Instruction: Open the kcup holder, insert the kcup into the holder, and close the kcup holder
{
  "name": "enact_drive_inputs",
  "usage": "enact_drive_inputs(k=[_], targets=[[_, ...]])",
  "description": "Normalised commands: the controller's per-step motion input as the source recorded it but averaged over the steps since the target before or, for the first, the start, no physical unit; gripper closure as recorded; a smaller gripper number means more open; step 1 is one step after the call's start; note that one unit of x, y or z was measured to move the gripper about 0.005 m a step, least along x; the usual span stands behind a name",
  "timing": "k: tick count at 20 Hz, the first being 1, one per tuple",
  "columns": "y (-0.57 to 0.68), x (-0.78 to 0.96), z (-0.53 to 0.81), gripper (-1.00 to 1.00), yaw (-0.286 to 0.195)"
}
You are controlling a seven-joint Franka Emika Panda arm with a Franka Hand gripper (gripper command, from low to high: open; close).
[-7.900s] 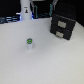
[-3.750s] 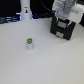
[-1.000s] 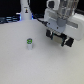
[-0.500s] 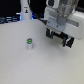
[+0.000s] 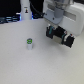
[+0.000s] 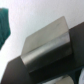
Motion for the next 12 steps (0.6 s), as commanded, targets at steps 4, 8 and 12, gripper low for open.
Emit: enact_drive_inputs(k=[4,8,12], targets=[[-0.39,-0.34,0.11,-1.0,-0.249],[-0.39,-0.39,0.02,-1.0,-0.243],[-0.43,-0.4,-0.04,-1.0,-0.235]])
